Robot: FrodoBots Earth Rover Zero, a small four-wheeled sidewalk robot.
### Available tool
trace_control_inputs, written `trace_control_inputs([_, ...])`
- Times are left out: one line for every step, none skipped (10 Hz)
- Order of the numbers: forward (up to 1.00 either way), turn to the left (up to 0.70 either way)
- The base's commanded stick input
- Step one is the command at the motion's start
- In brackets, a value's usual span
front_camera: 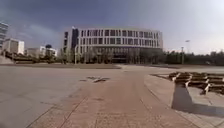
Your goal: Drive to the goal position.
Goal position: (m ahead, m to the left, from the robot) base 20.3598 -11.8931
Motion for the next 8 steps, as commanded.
trace_control_inputs([0.70, 0.00])
trace_control_inputs([0.70, 0.00])
trace_control_inputs([0.70, -0.12])
trace_control_inputs([0.70, -0.35])
trace_control_inputs([0.70, -0.35])
trace_control_inputs([0.70, -0.29])
trace_control_inputs([0.70, 0.00])
trace_control_inputs([0.70, 0.00])
